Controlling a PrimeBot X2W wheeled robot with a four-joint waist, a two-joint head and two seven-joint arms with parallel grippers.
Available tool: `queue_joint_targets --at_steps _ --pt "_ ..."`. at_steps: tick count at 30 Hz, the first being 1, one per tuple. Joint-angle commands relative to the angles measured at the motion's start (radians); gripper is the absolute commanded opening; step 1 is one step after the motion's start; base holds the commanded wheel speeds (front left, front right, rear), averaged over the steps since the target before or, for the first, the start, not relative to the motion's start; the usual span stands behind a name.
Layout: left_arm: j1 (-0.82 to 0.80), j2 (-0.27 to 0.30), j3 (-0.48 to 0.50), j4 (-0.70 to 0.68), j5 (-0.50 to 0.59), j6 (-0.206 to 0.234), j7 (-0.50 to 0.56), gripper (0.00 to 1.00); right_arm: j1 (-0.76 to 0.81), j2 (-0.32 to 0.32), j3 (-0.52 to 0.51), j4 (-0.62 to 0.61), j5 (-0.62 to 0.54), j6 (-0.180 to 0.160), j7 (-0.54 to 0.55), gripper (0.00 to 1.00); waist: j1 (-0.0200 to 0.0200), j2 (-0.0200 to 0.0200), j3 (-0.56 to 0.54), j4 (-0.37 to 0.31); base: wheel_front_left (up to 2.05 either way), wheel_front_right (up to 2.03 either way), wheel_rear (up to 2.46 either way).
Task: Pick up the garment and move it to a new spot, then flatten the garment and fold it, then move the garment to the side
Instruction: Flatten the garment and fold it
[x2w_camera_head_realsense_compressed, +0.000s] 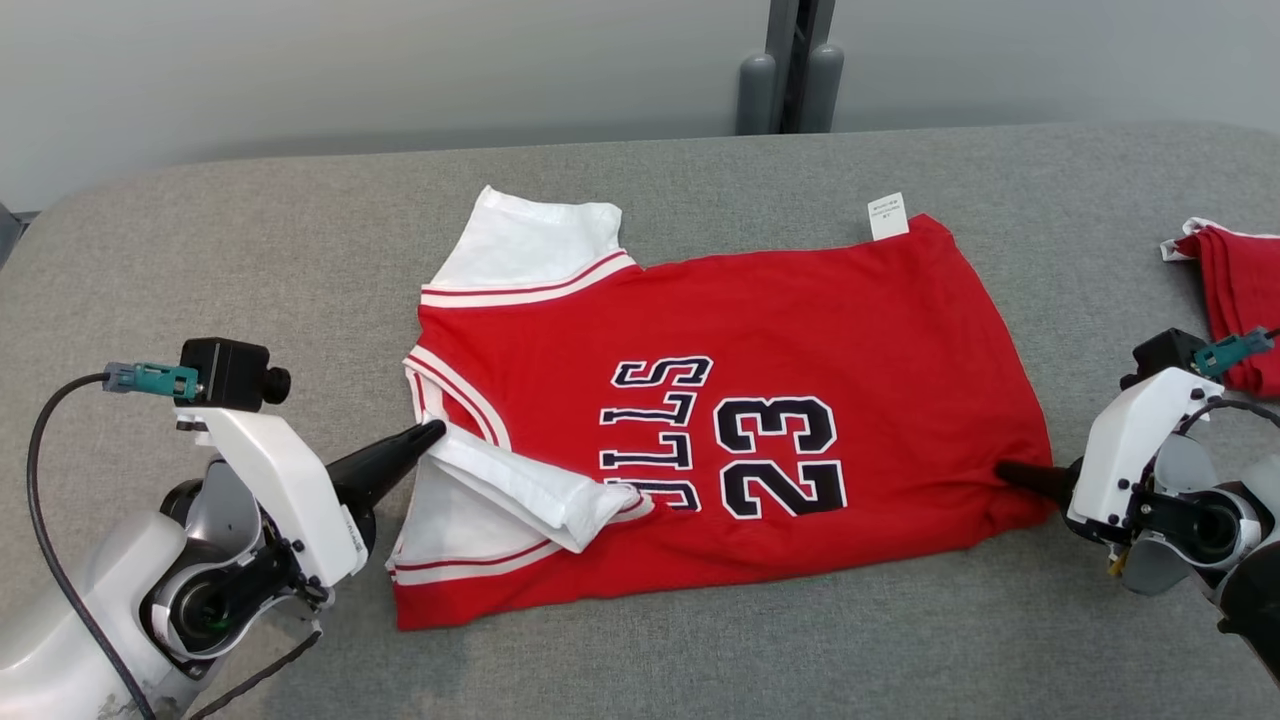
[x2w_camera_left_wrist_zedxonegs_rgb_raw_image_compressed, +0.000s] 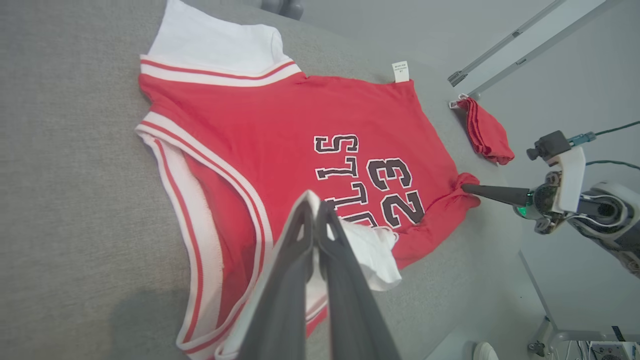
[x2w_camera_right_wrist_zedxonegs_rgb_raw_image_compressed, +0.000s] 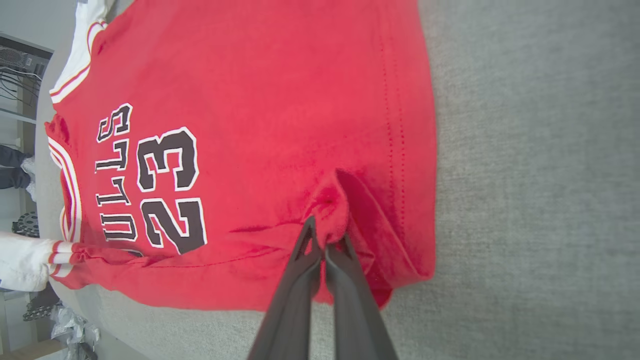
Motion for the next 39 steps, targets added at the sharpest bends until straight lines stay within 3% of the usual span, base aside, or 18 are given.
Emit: queue_joint_targets --at_steps 1,24,25,26,27,28,29,34,39 --pt "-0.015 -0.005 0.004 0.016 0.009 -0.001 -0.012 0.0 -0.006 -0.002 -0.003 0.004 -0.008 0.0 -0.013 0.0 0.0001 0.0 0.003 -0.001 0.0 0.0 0.0" --pt "-0.085 -0.109 -0.031 0.23 0.114 0.03 -0.091 0.0 -0.002 0.002 -0.013 -0.026 -0.011 0.0 -0.138 0.0 0.0001 0.0 0.027 -0.004 0.0 0.0 0.0" --pt "-0.087 -0.111 -0.034 0.241 0.12 0.032 -0.095 0.01 -0.003 0.005 -0.017 -0.019 -0.007 0.0 -0.145 0.44 0.0001 0.0 0.028 -0.004 0.0 0.0 0.0" --pt "-0.088 -0.114 -0.038 0.252 0.127 0.034 -0.099 0.08 -0.003 0.009 -0.023 -0.006 0.001 0.0 -0.146 1.0 0.0001 0.0 0.028 -0.005 0.0 0.0 0.0" --pt "-0.09 -0.118 -0.042 0.262 0.133 0.033 -0.101 0.29 -0.006 0.014 -0.026 0.001 0.003 0.0 -0.149 1.0 0.0001 0.0 0.029 -0.005 0.0 0.0 0.0" --pt "-0.092 -0.124 -0.041 0.274 0.137 0.037 -0.108 0.95 -0.011 0.018 -0.025 0.004 0.003 0.0 -0.149 1.0 0.0001 0.0 0.03 -0.004 0.0 0.0 0.0" --pt "-0.094 -0.13 -0.039 0.285 0.139 0.042 -0.114 1.0 -0.015 0.02 -0.025 0.002 0.002 0.0 -0.155 1.0 0.0001 0.0 0.031 -0.004 0.0 0.0 0.0" --pt "-0.117 -0.168 -0.013 0.351 0.159 0.079 -0.197 1.0 -0.016 0.017 -0.036 0.011 -0.01 0.0 -0.221 1.0 0.0001 0.0 0.029 -0.003 0.0 0.0 0.0" --pt "-0.128 -0.201 0.022 0.418 0.2 0.121 -0.357 1.0 0.001 0.004 -0.051 -0.005 -0.034 0.0 -0.343 1.0 0.0001 0.0 0.015 -0.003 0.0 0.0 0.0"
